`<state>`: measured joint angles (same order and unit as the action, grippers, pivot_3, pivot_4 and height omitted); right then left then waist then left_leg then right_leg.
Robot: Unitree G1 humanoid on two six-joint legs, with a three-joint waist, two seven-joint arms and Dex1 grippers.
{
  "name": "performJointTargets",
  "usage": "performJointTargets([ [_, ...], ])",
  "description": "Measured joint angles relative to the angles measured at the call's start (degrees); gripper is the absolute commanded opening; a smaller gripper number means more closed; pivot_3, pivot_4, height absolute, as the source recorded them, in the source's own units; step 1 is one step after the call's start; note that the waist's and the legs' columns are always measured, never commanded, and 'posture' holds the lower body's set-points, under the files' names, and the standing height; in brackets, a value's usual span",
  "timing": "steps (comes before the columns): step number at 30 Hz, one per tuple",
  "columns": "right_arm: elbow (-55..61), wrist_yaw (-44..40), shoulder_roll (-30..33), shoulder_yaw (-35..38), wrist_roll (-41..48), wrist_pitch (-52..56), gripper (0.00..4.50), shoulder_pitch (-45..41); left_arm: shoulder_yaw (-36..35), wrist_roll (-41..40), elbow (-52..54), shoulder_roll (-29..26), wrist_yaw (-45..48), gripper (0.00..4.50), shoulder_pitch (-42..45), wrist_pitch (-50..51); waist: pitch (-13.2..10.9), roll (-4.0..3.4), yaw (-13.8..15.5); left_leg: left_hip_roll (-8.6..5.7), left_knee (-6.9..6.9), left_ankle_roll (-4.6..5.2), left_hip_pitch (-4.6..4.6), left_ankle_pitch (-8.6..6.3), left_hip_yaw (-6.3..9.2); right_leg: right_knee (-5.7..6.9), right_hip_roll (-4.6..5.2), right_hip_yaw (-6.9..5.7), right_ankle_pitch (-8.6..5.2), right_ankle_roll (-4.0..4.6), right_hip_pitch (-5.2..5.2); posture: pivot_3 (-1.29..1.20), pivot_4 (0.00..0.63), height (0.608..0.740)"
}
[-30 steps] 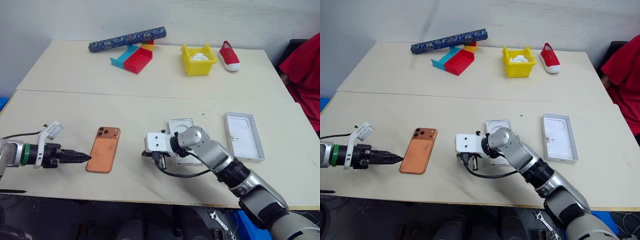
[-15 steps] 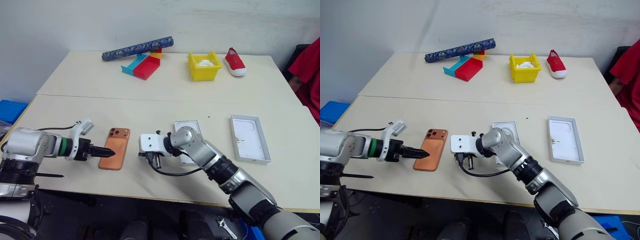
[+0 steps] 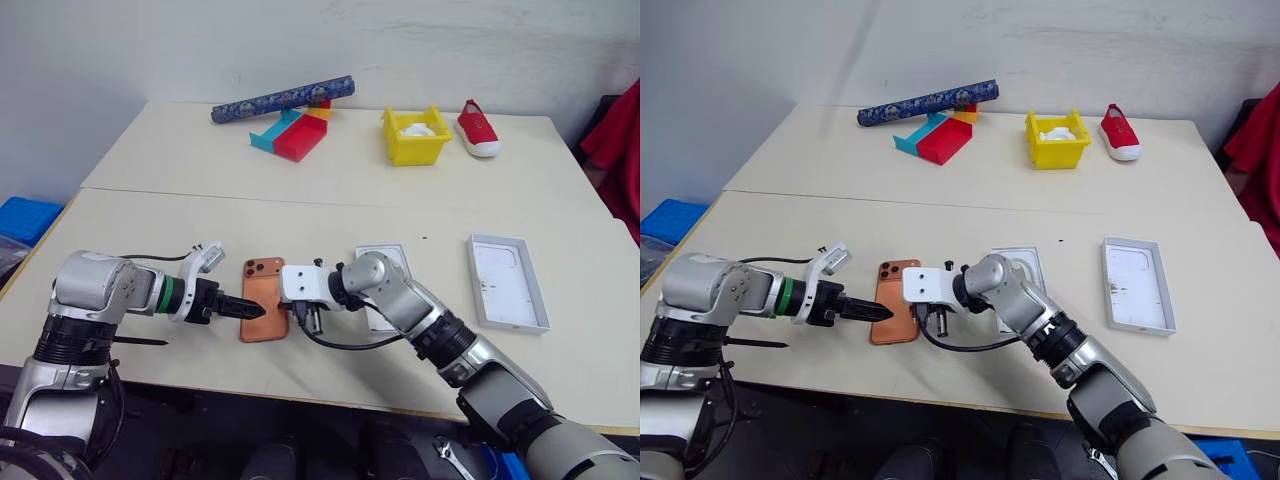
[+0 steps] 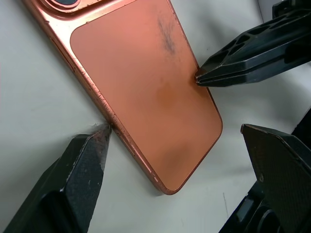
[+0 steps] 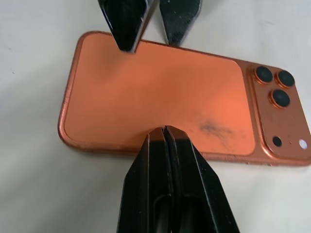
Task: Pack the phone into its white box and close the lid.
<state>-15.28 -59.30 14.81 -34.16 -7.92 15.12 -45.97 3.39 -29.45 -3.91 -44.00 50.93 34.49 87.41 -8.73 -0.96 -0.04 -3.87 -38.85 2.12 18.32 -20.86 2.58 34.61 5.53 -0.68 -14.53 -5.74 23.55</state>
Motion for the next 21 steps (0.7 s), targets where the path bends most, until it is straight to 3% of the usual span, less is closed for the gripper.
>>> performJointTargets([
  [5,-0.01,-1.41,2.91,0.77,-0.82,0.09,0.01,0.0,0.04,-1.16,-1.6,-2.04,0.96,4.5,-0.1,-0.13,0.04,0.1,-0.44,0.01,0.3,-0.17,0.03,0.07,-0.01,-0.06,0.06,0.07,-0.08,-0.11,-0.05,0.0,0.15,0.74],
  [11,0.03,-2.34,2.17,0.7,-1.28,0.0,0.01,0.16,0.46,-1.61,-1.55,-3.67,0.62,4.5,-0.32,0.3,0.08,0.17,-1.01,0.38,0.81,-0.78,0.01,0.34,0.07,-0.24,-0.08,-0.04,-0.33,-0.13,0.03,0.0,0.15,0.74],
  [21,-2.07,-1.66,-1.95,1.01,-1.96,1.01,0.01,0.95,-2.33,-1.87,0.9,2.79,-4.71,4.5,-0.65,2.67,0.48,-0.07,-0.14,0.16,0.84,-0.71,-0.19,0.43,0.28,-0.25,0.03,0.04,-0.35,-0.11,-0.15,0.0,0.15,0.74],
])
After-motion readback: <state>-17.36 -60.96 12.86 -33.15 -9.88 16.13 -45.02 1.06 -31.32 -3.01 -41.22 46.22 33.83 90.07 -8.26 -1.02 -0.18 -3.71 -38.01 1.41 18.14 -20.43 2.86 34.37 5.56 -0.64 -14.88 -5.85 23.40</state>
